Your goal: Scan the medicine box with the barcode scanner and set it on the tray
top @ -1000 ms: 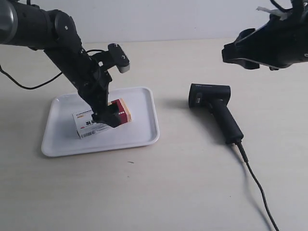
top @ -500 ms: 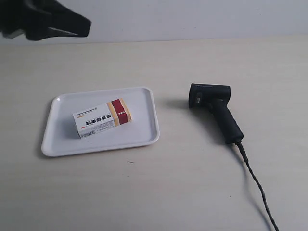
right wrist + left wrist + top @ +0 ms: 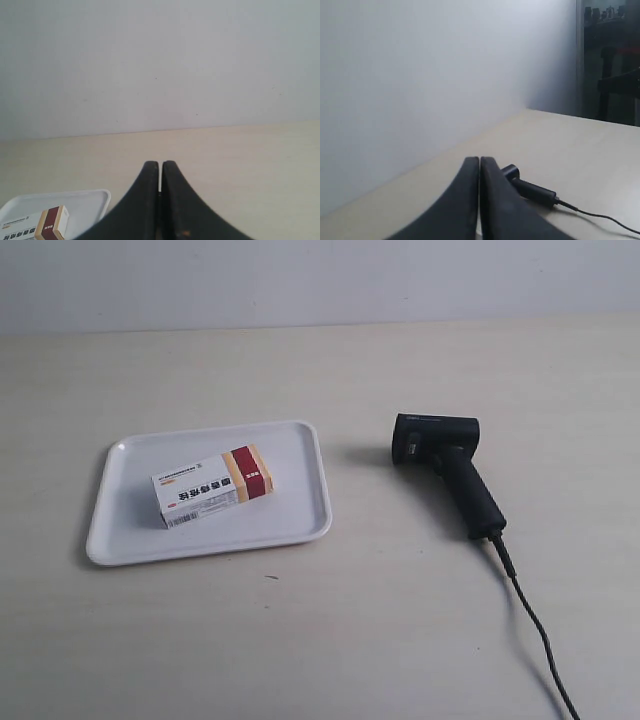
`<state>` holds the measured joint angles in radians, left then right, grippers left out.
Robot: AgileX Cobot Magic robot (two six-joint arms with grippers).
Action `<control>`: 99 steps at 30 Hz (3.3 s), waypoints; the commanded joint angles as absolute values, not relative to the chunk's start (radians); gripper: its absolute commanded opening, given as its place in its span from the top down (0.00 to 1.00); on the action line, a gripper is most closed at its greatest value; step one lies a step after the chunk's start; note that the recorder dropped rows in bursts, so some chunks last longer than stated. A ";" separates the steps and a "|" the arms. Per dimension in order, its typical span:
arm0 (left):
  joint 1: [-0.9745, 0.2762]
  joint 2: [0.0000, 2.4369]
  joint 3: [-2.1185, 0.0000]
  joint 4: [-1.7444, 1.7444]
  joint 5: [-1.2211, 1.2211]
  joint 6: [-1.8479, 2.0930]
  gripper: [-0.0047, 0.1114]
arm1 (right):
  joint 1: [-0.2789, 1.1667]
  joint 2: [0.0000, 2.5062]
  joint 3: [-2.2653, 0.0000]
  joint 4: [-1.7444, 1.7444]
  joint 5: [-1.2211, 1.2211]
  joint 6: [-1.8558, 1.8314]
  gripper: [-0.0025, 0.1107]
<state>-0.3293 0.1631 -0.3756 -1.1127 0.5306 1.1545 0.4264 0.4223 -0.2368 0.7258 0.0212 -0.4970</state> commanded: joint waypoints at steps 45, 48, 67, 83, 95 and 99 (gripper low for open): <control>0.048 0.000 0.000 -0.030 0.327 0.118 0.94 | 0.425 0.418 -0.236 0.726 0.010 -0.495 0.95; 0.048 0.000 0.000 -0.030 0.335 0.118 0.94 | 0.425 0.418 -0.236 0.726 0.010 -0.495 0.95; 0.048 0.000 0.000 -0.030 0.358 0.123 0.94 | 0.425 0.418 -0.236 0.726 0.010 -0.495 0.95; 0.048 0.000 0.000 -0.030 0.358 0.123 0.94 | 0.425 0.392 -0.162 0.529 0.014 -0.326 0.95; 0.048 0.000 0.000 -0.030 0.358 0.123 0.94 | 0.425 0.220 -0.014 0.086 0.015 0.226 0.95; 0.048 0.000 0.000 -0.030 0.358 0.123 0.94 | 0.425 0.217 -0.014 0.086 0.013 0.226 0.95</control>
<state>0.0521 0.0041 -0.0036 -0.0239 0.3670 0.1266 0.4264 0.2235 -0.0157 0.0990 0.0144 0.2227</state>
